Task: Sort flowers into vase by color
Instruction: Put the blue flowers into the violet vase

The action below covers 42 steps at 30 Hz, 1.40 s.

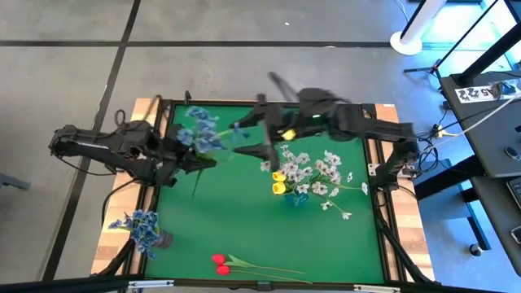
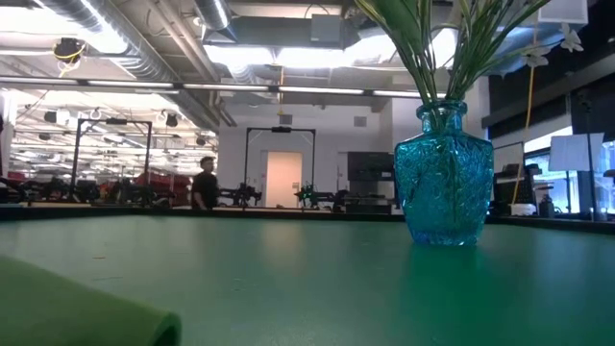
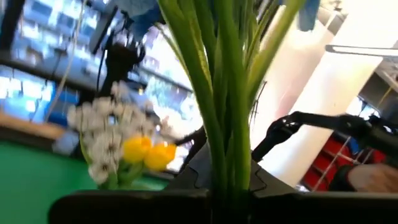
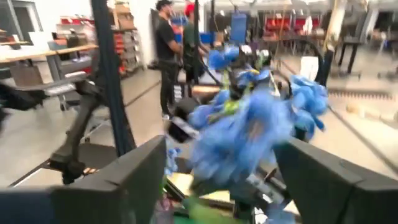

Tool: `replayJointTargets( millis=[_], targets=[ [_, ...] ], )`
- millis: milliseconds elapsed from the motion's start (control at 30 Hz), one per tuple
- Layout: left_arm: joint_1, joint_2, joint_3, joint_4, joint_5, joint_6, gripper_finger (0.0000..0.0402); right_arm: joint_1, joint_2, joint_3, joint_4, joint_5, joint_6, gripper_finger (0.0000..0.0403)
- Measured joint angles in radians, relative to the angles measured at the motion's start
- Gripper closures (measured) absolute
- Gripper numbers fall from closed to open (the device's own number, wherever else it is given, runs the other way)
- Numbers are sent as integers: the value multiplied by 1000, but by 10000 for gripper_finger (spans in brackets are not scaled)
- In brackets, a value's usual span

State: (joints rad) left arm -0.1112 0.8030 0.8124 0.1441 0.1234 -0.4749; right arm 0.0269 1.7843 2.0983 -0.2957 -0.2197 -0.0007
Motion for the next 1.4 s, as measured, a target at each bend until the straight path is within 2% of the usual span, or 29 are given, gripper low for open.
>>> replayJointTargets(
  millis=[167, 233, 400, 500, 733, 933, 1033, 1200, 1400],
  targets=[
    [-15, -124, 0, -23, 0, 114, 398, 47, -82, 0, -35, 0, -38, 75],
    [-29, -182, 1, -63, 9, 125, 398, 69, -105, 0, -57, 12, -38, 74],
    [-60, -316, 1, -125, 120, 61, 399, 132, -117, 1, -138, 79, 9, 87],
    [-91, -362, 2, -154, 164, 61, 400, 174, -95, 0, -140, 159, 54, 98],
    [-195, -368, 2, -211, 281, 64, 400, 233, -35, 0, -90, 430, 201, 119],
    [-337, -253, 2, -203, 282, 175, 400, 263, 16, 0, -75, 555, 345, 127],
    [-426, -183, 2, -177, 238, 238, 401, 270, 41, 0, -60, 569, 397, 128],
    [-532, -148, 0, -171, 67, 351, 401, 296, 88, 0, -52, 570, 449, 128],
    [-545, -335, 65, -410, -115, 368, 401, 345, 128, 0, -45, 594, 492, 128]
  ],
)
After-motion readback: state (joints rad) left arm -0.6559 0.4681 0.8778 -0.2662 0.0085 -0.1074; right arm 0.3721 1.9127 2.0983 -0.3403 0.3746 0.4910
